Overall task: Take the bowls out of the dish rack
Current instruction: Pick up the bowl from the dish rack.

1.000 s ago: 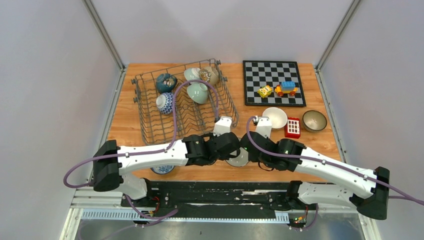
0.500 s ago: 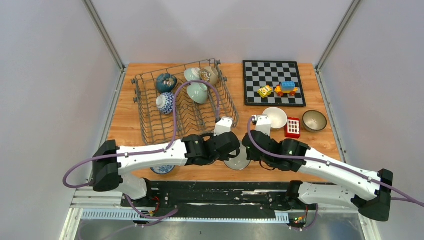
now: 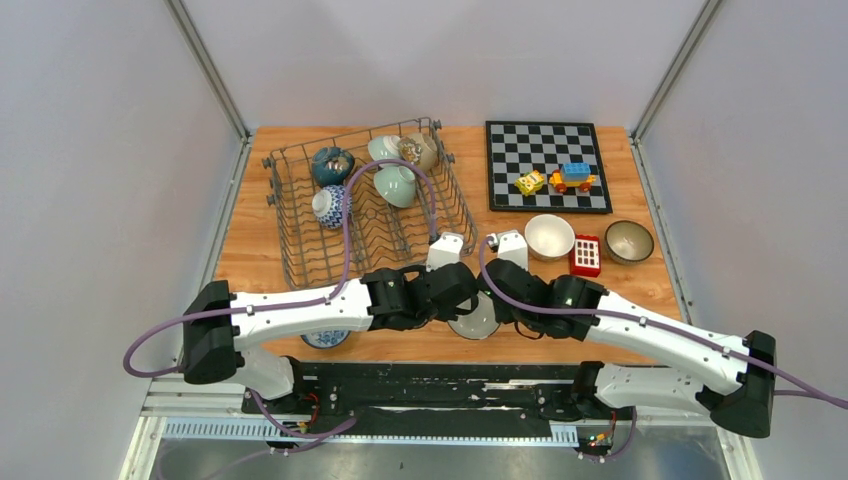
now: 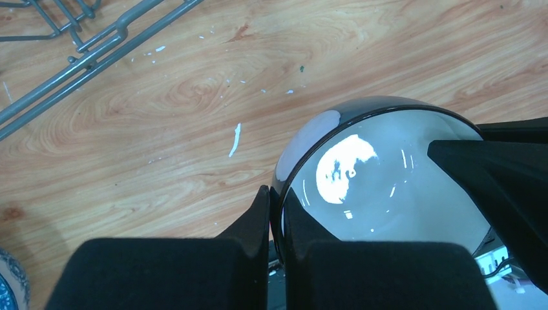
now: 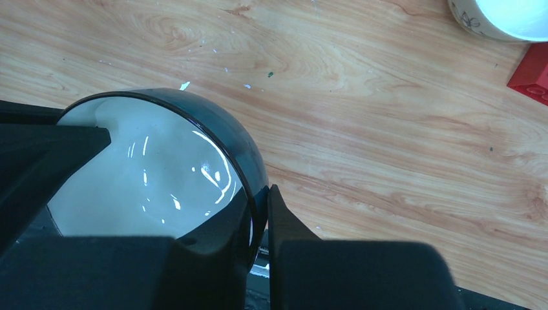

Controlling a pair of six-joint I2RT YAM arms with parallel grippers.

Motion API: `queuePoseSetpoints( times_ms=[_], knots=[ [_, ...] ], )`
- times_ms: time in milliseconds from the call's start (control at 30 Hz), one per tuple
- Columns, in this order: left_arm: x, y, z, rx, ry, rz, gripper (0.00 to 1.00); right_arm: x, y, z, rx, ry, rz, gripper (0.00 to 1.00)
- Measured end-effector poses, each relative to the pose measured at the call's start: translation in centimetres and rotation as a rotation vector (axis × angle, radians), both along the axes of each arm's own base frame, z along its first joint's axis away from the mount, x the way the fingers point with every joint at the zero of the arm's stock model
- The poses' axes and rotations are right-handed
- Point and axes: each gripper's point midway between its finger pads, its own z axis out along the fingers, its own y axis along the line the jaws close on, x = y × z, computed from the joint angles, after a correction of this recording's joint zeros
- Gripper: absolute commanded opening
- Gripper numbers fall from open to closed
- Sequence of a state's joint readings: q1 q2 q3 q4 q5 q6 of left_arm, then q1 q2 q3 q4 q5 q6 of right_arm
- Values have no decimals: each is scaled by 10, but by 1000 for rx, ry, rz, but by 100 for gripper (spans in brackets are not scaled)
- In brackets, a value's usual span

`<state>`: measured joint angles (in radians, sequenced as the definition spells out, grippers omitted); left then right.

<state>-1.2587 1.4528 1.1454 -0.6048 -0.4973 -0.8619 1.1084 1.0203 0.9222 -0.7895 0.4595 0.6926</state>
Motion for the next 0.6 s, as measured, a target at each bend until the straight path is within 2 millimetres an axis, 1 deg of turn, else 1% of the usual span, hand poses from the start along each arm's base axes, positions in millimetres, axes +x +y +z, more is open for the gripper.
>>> queuePoseSetpoints(
  times_ms=[67, 100, 167, 233, 300, 367, 433, 567, 600],
  knots=[
    [0, 0, 0, 0, 2, 1, 16, 0, 0, 0, -2, 2, 2, 0],
    [0, 1, -1, 2, 3, 1, 29, 0, 0, -1, -3, 2, 4, 0],
    [-1, 1, -1, 2, 4, 3, 57, 0, -1, -1, -10, 3, 9, 0],
    [0, 1, 0, 5, -2, 0, 82, 0, -1, -1, -11, 2, 8, 0],
    [1, 2, 2, 9, -12, -5, 98, 1, -4, 1, -23, -3, 9, 0],
    [1, 3, 7, 4, -21, -10, 100, 2, -10, 6, -52, -14, 7, 0],
    [2, 4, 16, -5, -34, -18, 100, 7, -18, 14, -73, -31, -5, 0],
    [7, 8, 49, -54, -97, -13, 100, 25, -46, 35, -73, -75, -101, 0],
    [9, 12, 58, -71, -117, -7, 100, 29, -58, 39, -71, -82, -140, 0]
  ],
)
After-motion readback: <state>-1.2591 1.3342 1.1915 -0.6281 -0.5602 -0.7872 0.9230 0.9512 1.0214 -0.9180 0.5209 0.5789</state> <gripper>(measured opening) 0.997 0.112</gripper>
